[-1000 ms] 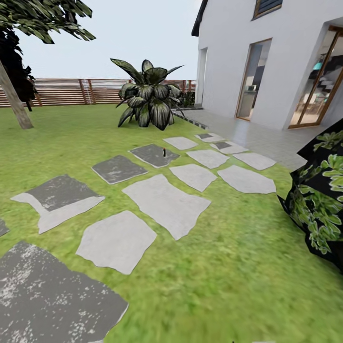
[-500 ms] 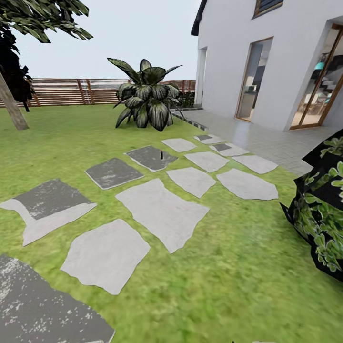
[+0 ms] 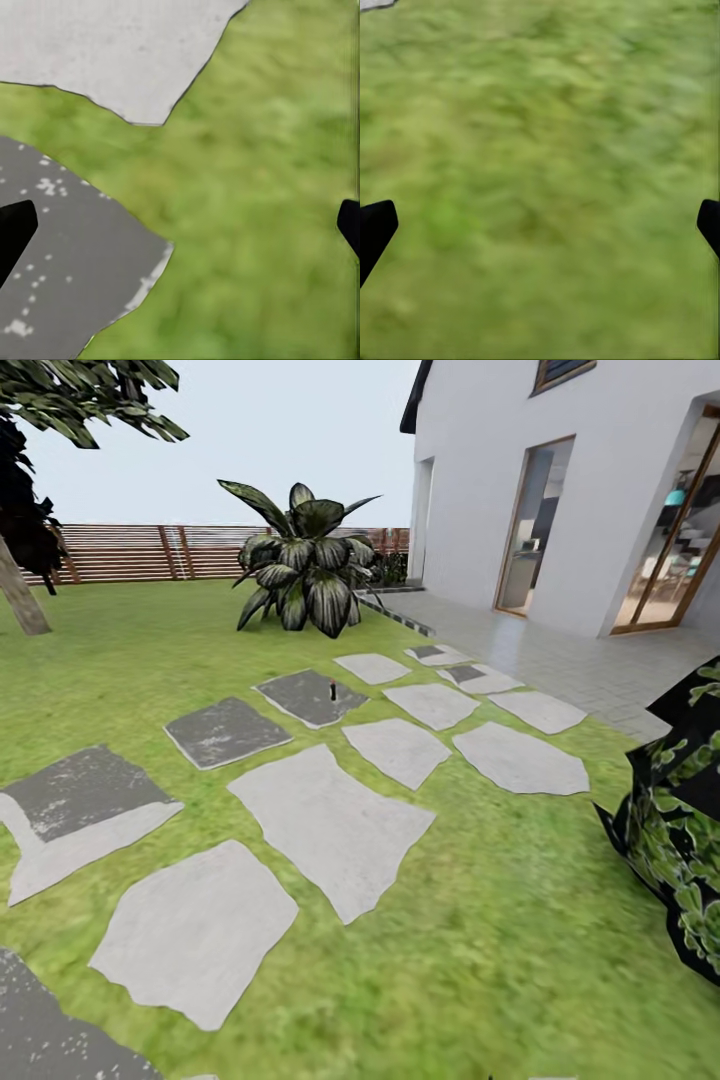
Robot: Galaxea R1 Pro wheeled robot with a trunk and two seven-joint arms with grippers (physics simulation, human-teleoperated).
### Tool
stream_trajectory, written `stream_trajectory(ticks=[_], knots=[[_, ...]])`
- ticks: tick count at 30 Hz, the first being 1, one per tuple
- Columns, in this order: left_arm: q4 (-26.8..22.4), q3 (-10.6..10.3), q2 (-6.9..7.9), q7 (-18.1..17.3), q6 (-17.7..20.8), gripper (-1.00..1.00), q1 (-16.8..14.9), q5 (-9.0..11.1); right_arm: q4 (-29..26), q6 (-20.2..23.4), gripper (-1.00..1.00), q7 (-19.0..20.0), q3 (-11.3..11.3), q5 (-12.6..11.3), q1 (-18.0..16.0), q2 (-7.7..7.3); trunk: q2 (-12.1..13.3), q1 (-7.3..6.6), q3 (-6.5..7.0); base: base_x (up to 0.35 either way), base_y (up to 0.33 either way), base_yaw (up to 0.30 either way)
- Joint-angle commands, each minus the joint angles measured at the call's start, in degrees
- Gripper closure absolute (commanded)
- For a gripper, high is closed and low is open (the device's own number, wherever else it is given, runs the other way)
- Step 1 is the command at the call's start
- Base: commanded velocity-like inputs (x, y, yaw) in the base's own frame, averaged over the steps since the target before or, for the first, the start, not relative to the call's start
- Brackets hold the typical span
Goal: In the garden, pick up the pesticide atomizer on the floor and spray pesticide onto both trees until each tree trunk is fully covered.
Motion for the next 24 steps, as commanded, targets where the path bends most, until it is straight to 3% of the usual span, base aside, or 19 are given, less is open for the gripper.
stream_trajectory(ticks=[1,24], knots=[[0.00,0.00,0.00,0.00,0.00,-1.00,0.00,0.00,0.00,0.03,-1.00,0.00,0.00,0.00,0.00,0.00,0.00,0.00,0.00,0.317,-0.128,0.000],[0.00,0.00,0.00,0.00,0.00,-1.00,0.00,0.00,0.35,0.07,-1.00,0.00,0.09,0.01,0.00,-0.01,0.00,0.00,0.00,0.317,-0.128,0.000]])
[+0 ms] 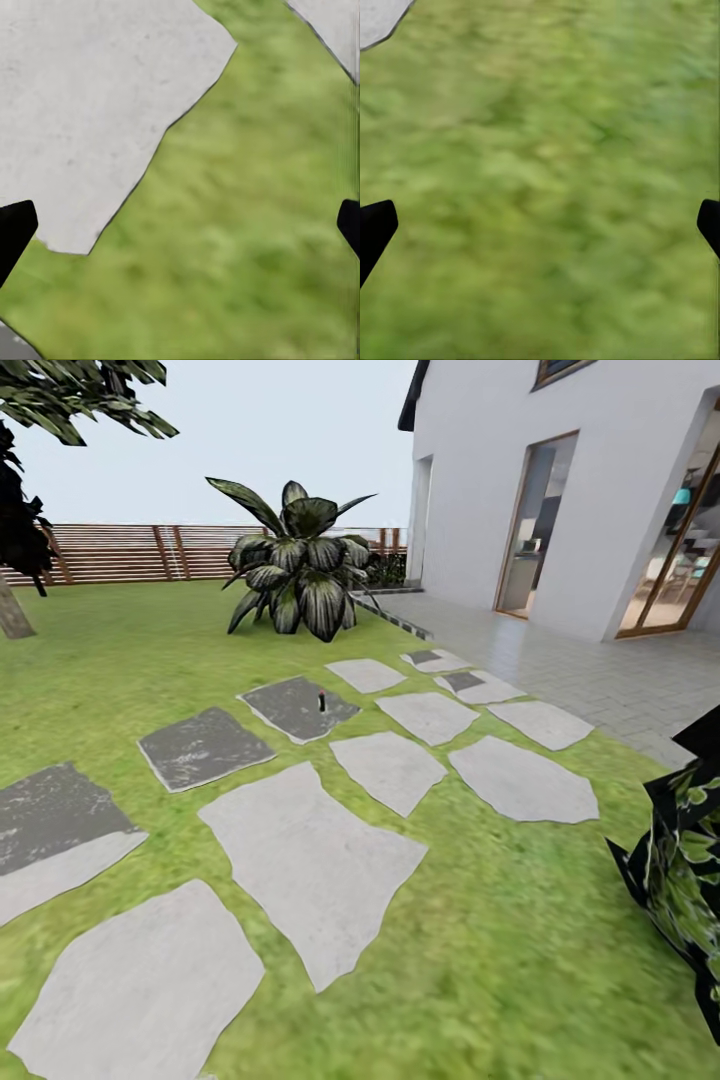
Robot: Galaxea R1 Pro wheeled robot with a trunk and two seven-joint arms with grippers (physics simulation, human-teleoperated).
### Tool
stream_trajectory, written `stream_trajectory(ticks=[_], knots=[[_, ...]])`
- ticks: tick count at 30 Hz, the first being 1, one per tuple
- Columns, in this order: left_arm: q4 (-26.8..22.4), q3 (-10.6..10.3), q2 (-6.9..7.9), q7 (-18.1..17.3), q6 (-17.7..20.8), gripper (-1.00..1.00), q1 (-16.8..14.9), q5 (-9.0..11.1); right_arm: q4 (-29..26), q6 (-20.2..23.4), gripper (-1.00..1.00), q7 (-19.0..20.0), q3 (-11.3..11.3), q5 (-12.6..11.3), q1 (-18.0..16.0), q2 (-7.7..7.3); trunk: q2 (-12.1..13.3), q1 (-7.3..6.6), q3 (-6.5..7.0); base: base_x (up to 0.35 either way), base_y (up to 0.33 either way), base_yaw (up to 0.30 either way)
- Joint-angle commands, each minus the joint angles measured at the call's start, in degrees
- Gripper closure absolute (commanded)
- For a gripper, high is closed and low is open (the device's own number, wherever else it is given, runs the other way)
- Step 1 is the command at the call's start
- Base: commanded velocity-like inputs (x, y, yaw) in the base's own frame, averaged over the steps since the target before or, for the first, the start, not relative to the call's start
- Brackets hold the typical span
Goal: In the garden, pick up the pesticide atomizer on the floor and spray pesticide onto both trees until each tree trunk is fully covered.
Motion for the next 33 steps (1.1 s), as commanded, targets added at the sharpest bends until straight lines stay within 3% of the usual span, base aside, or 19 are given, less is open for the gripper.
stream_trajectory(ticks=[1,33], knots=[[0.00,0.00,0.00,0.00,0.00,-1.00,0.00,0.00,0.00,0.00,-1.00,0.00,0.00,0.00,0.00,0.00,0.00,0.00,0.00,0.317,-0.129,0.000],[0.00,0.00,0.00,0.00,0.00,-1.00,0.00,0.00,-0.09,0.00,-1.00,0.00,0.00,0.00,-0.01,-0.09,0.00,0.00,0.00,0.317,-0.129,0.000]])
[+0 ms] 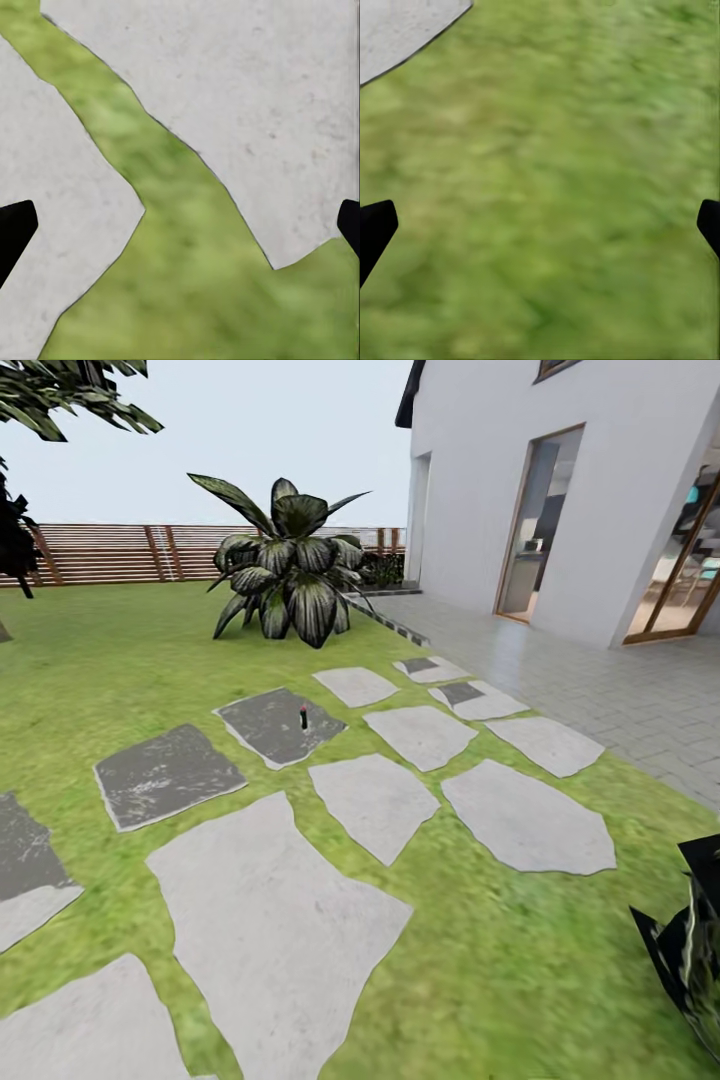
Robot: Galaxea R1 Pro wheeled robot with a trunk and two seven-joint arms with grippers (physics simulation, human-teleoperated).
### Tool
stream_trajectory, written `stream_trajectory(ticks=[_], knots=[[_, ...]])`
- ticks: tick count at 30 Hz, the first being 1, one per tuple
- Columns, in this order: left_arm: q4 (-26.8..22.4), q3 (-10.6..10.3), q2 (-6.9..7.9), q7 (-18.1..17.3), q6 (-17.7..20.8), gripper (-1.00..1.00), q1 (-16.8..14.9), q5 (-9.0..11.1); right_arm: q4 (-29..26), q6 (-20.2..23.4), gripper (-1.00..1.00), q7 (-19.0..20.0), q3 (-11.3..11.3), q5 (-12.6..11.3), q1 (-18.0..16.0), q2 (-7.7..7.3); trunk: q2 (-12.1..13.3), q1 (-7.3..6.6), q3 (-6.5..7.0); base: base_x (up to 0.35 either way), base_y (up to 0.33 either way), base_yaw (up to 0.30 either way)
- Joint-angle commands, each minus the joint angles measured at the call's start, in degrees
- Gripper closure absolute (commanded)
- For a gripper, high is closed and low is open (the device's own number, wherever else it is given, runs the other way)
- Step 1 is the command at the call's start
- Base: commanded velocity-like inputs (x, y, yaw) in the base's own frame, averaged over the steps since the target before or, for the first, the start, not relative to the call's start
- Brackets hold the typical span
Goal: In the garden, pick up the pesticide atomizer on the floor and spray pesticide onto both trees until each tree trunk is fully covered.
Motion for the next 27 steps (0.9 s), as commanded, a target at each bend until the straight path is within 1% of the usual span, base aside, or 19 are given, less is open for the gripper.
stream_trajectory(ticks=[1,27], knots=[[0.00,0.00,0.00,0.00,0.00,-1.00,0.00,0.00,0.00,0.00,-1.00,0.00,0.00,0.00,0.00,0.00,0.00,0.00,0.00,0.317,-0.129,0.000],[0.00,0.09,0.14,0.00,0.00,-1.00,0.00,0.00,0.00,0.00,-1.00,0.00,0.00,0.00,0.01,0.00,0.00,0.00,0.00,0.317,-0.129,0.000]])
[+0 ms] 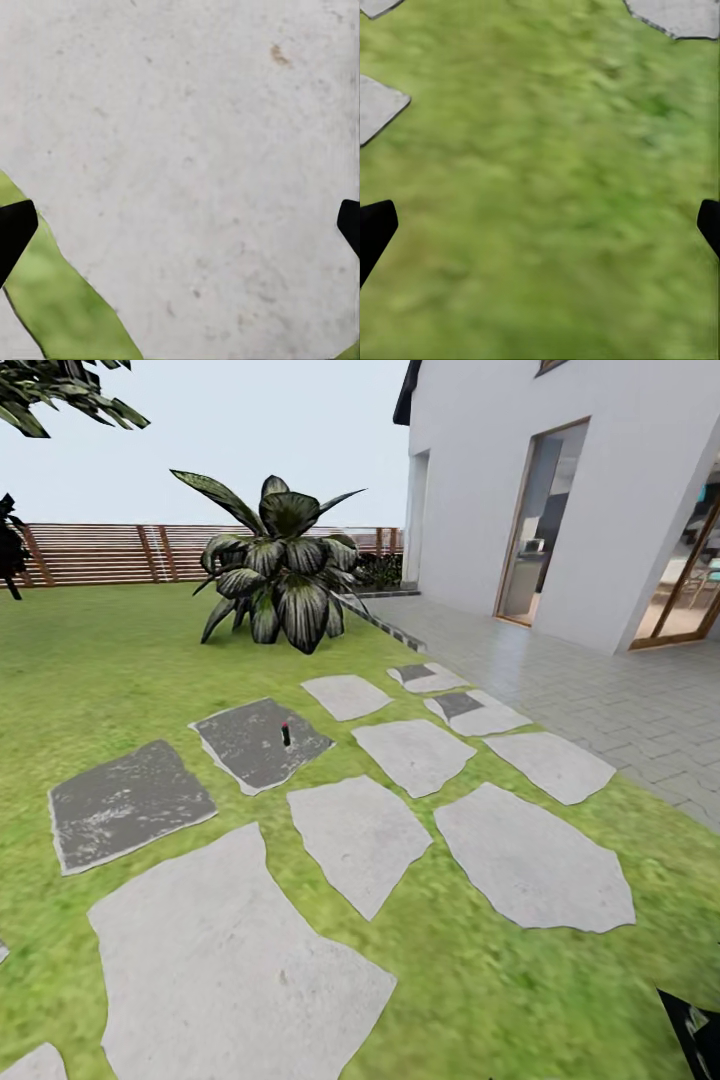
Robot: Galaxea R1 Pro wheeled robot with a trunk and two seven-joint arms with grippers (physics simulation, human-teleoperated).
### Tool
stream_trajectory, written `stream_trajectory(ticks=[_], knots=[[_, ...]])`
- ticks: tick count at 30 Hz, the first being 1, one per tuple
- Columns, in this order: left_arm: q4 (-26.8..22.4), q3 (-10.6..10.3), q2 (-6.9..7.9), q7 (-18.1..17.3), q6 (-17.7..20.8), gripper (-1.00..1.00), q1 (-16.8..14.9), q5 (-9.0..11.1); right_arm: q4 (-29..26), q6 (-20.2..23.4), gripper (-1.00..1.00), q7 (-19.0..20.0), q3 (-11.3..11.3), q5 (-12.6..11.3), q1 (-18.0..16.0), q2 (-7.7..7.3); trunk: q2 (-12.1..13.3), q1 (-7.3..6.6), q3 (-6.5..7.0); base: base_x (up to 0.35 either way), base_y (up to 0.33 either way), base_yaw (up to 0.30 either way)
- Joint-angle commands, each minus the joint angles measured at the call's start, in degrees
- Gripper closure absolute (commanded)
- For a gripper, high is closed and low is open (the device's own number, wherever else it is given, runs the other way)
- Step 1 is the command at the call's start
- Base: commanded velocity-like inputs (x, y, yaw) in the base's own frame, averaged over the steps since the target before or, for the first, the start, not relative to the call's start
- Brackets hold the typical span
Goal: In the garden, pick up the pesticide atomizer on the floor and spray pesticide onto both trees until each tree trunk is fully covered.
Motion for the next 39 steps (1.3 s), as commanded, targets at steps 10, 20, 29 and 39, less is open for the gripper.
stream_trajectory(ticks=[10,20,29,39], knots=[[0.00,-0.02,-0.02,0.00,0.00,-1.00,0.00,0.00,0.00,0.00,-1.00,0.09,0.00,-0.01,-0.01,0.08,0.00,0.00,0.00,0.317,-0.128,0.000],[0.00,-0.04,-0.04,0.00,0.00,-1.00,0.00,0.00,0.00,0.00,-1.00,0.09,0.00,0.00,0.00,0.09,0.00,0.00,0.00,0.317,-0.129,0.000],[0.00,-0.02,-0.05,0.00,0.00,-1.00,0.00,0.00,0.00,0.00,-1.00,0.09,0.00,0.00,0.00,0.09,0.00,0.00,0.00,0.322,-0.126,0.000],[0.00,-0.02,-0.05,0.00,0.00,-1.00,0.00,0.00,0.00,0.00,-1.00,0.09,0.00,0.00,-0.01,0.09,0.00,0.00,0.00,0.324,-0.124,0.000]])
